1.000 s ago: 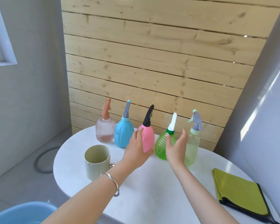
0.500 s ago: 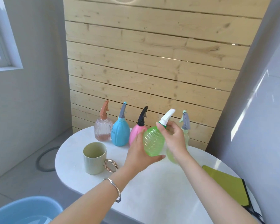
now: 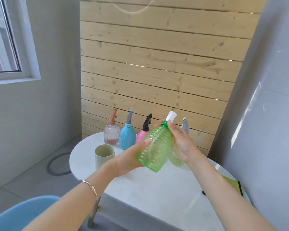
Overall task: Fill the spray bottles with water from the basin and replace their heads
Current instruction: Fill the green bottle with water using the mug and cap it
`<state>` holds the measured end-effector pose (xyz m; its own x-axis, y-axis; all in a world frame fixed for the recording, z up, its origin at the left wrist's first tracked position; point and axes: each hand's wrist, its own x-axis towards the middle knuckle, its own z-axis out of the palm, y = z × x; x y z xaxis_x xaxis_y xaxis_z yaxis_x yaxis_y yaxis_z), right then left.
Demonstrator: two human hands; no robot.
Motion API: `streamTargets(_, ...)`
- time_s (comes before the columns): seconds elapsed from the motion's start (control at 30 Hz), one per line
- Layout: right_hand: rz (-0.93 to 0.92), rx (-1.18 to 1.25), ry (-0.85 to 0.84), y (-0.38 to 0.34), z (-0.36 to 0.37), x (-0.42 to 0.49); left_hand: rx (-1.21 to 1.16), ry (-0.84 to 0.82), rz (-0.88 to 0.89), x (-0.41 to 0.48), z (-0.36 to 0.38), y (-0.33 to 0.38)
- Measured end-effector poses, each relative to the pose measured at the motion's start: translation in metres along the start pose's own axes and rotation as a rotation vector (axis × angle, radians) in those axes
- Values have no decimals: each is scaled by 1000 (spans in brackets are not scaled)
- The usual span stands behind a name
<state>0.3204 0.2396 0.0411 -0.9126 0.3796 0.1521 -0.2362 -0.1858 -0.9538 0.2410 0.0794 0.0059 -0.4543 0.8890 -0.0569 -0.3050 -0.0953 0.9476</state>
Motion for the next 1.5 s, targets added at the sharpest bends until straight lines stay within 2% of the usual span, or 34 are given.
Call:
streamTargets(0.07, -6, 77, -38, -4, 6, -3, -93, -34, -92, -5, -3, 3)
streamTargets(0.1, -24, 106, -19, -5, 9, -4, -33, 16, -81, -5, -4, 4)
streamTargets(0.17, -78, 48, 79, -8, 15, -4, 180, 242, 48, -3, 1, 5)
streamTargets(0.23, -105, -44, 181, -6, 21, -4, 299, 451, 270, -5, 12, 5)
streamTargets(0.3, -111, -45, 217, -3, 30, -7, 555, 444, 393, -10, 21, 5)
streamTargets(0.37, -96, -6, 175, 1, 38, -10, 753, 402, 385, -13, 22, 1)
streamTargets(0.4, -76, 31, 141, 0, 39, -11, 700, 367, 335, -15, 20, 3)
streamTargets(0.43, -46, 85, 102, -1, 40, -13, 550, 296, 252, -18, 17, 6)
streamTargets(0.5, -4, 195, 25, -3, 39, -14, 108, 59, 83, -25, 13, 13)
streamTargets(0.53, 0, 239, 6, -4, 39, -15, -19, 0, 37, -28, 10, 14)
streamTargets(0.6, -12, 299, 32, -4, 41, -15, 109, 50, 64, -26, 6, 10)
streamTargets(0.7, -91, 215, 156, -2, 47, -15, 411, 412, 290, -18, 4, 2)
streamTargets(0.73, -118, 183, 182, -1, 49, -15, 441, 460, 358, -17, 4, 1)
streamTargets(0.8, -142, 127, 214, 1, 51, -14, 483, 412, 391, -20, 9, 3)
streamTargets(0.9, -121, 63, 210, 7, 55, -14, 564, 330, 313, -27, 14, 2)
streamTargets(1.07, -8, 77, 106, 17, 53, -18, 662, 344, 207, -25, 4, -8)
streamTargets(1.13, 34, 83, 52, 16, 49, -19, 574, 233, 97, -29, -3, -11)
streamTargets(1.2, 22, 161, 17, 12, 43, -18, 381, 35, -61, -34, -12, -14)
streamTargets(1.27, -29, 230, 57, 5, 31, -14, 283, -28, -135, -38, -25, -21)
streamTargets(1.33, -70, 232, 111, -3, 18, -9, 347, 22, -171, -40, -35, -27)
streamTargets(1.5, -103, 17, 243, -1, -9, -1, 759, 230, -240, -40, -47, -41)
